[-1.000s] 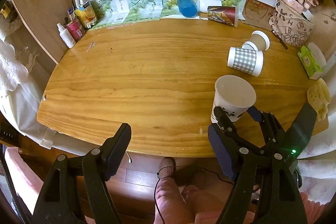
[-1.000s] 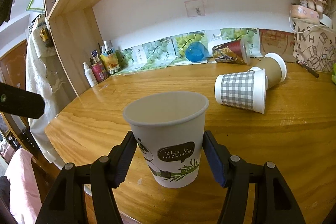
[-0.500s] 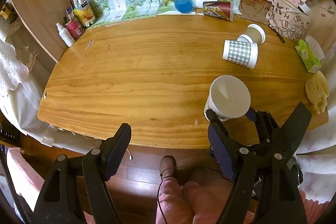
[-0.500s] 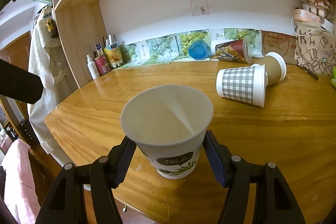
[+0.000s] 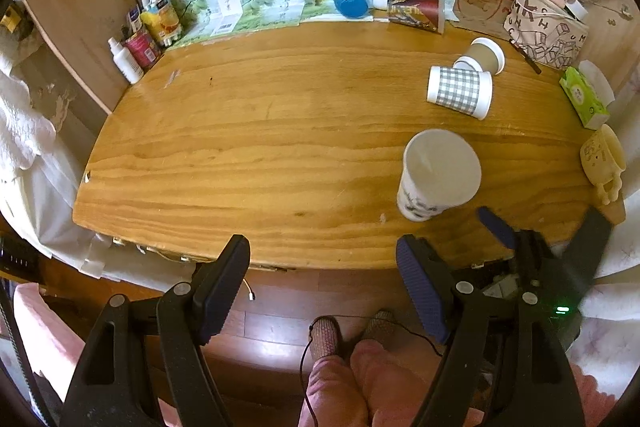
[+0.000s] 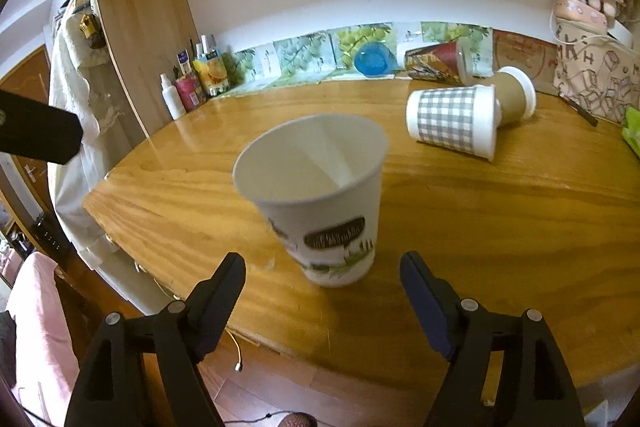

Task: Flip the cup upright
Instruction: 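Rotate the cup rim-up with the right gripper and lower it onto the desk, then open the right gripper to release the upright cup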

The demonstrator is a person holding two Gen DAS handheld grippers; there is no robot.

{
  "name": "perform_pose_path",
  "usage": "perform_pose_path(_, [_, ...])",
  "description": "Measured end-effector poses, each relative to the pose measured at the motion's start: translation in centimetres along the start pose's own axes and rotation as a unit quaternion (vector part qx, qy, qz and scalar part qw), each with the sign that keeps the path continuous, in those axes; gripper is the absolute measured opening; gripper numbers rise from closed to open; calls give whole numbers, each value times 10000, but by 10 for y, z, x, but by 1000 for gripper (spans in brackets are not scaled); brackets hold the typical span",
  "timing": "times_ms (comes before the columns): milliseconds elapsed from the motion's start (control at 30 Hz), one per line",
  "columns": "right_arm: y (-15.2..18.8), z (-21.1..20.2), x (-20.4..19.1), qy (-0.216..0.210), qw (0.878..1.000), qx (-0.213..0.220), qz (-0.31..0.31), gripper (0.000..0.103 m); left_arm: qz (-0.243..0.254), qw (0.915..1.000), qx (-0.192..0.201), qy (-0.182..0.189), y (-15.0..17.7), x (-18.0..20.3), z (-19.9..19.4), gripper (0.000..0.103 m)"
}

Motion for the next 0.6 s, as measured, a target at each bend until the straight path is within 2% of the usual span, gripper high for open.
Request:
perform_pose_path(233, [-8,-55,1,473,9986,-214,55,82,133,9999,-10,-51,16,-20,-12,79])
perform_pose_path(400, [-23,-93,-9,624,9967,-459,229,83,-66,9999,95,38,20,-33,-25,79])
perform_pose_path(500, [-33,-115,-15,620,9957,-556,417,90,-211,9993,288,98,15,-38,-37,79])
perform_pose_path(600, [-46,-137,-23,619,9957,-490,489,90,-142,9980,609,11,7,-39,-54,79])
Point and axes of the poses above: each gripper's, at about its wrist camera, not at the fingertips, and z roughly the way its jaws point, x to its right, y to its underside, the point moved 8 cm from there along z, roughly the way its jaws point, and after that the axes turned 5 degrees about y, right-handed, at the moved point
